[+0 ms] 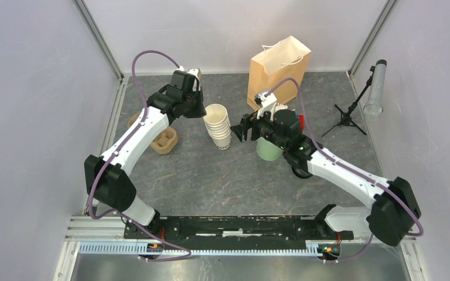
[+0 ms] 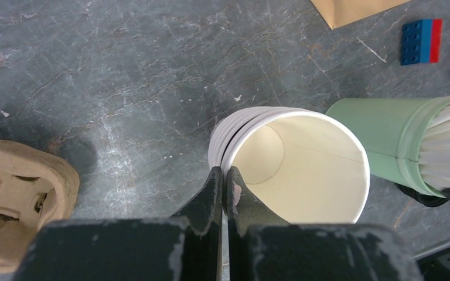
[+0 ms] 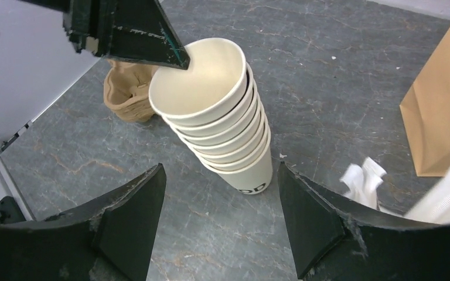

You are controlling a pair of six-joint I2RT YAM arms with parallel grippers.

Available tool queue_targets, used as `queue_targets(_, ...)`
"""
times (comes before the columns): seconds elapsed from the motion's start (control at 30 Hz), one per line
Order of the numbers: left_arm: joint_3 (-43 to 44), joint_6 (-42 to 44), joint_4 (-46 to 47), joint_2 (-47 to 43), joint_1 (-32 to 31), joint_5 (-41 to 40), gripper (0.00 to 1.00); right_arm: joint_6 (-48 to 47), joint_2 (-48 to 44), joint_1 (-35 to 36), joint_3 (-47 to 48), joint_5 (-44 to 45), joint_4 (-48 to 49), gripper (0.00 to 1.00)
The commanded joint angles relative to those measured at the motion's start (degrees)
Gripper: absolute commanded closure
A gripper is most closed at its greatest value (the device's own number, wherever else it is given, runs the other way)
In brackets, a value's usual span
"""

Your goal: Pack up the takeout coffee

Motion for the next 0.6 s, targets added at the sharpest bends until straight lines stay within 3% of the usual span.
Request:
queue_targets(0.0,-1.54,-3.04,6.52,-2.97,-0.16,0.98,0.96,2.46,4.54,-0.13,5.31,0.33,3.95,0.24)
queue_targets(0.27,-0.65,-4.65,4.23,-3.57,-0.17,-3.78,0.92,2.93,10.05,-0.21,7.89,2.06,4.13,0.29)
queue_targets(0.47,0.42,-5.84,3.55,-3.39,-0.22,-2.04,0.93,3.94,13.89,-0.81,11.01,0.95,3.49,0.32)
queue_targets(0.57,1.03,-6.42,2.87,-2.86,-0.17,-2.13,0.88,4.77,14.95,-1.31,11.22,0.74,3.96,0.34)
